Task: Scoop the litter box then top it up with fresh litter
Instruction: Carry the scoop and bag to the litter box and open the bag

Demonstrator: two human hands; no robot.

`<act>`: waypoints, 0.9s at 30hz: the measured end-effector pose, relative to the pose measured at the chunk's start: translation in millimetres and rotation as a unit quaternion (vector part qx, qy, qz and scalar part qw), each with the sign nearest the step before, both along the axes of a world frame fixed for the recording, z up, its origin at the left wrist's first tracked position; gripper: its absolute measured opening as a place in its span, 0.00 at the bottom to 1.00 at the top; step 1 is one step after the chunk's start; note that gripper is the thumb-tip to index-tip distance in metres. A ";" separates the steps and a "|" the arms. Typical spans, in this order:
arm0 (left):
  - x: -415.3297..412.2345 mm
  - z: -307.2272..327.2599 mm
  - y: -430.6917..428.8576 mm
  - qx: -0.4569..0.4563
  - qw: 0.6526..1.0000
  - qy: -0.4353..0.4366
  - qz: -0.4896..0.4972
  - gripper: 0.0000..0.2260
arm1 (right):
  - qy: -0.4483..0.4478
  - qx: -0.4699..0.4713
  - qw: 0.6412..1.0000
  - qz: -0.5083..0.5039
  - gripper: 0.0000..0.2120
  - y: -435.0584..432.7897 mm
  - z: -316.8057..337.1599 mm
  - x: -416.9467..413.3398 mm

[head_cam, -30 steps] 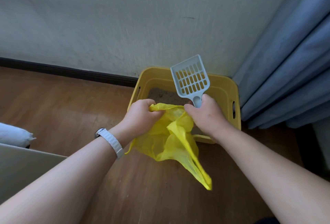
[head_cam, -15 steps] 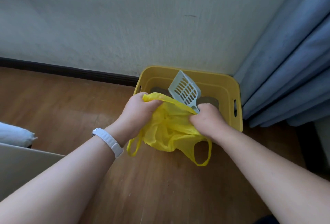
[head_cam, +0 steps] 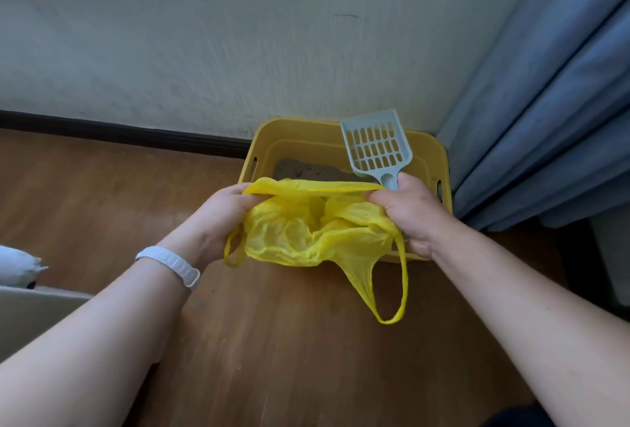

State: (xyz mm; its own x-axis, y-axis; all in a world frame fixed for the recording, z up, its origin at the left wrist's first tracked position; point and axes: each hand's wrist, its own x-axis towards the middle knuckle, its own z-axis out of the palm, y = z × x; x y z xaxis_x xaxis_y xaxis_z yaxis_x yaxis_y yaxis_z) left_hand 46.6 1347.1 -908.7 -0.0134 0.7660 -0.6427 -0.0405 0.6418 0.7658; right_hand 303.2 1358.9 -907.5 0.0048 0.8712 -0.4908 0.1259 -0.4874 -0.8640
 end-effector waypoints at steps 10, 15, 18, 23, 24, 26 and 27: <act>-0.2 -20.4 -7.0 0.015 0.981 0.174 -0.090 0.05 | -0.164 0.010 0.981 0.101 0.08 8.5 -27.5 21.5; -14.8 -16.5 -37.1 -0.017 0.936 0.291 -0.196 0.02 | -0.185 -0.033 0.965 0.184 0.07 5.2 -46.6 20.2; -23.3 -11.7 -41.2 0.032 0.888 0.396 -0.233 0.06 | -0.218 -0.043 0.954 0.204 0.08 5.8 -55.5 16.6; -43.1 -39.7 -41.8 0.016 0.836 0.462 -0.296 0.05 | -0.300 -0.034 0.924 0.234 0.05 1.7 -76.1 9.1; -46.0 -48.6 -42.9 0.008 0.830 0.467 -0.304 0.06 | -0.304 -0.034 0.921 0.242 0.05 -0.9 -80.0 5.8; -53.2 -62.1 -40.9 -0.014 0.826 0.474 -0.304 0.08 | -0.310 -0.029 0.916 0.252 0.06 -5.1 -85.1 -1.9; -56.7 -66.9 -38.2 -0.035 0.824 0.474 -0.309 0.09 | -0.314 -0.029 0.915 0.253 0.06 -6.4 -87.0 -5.4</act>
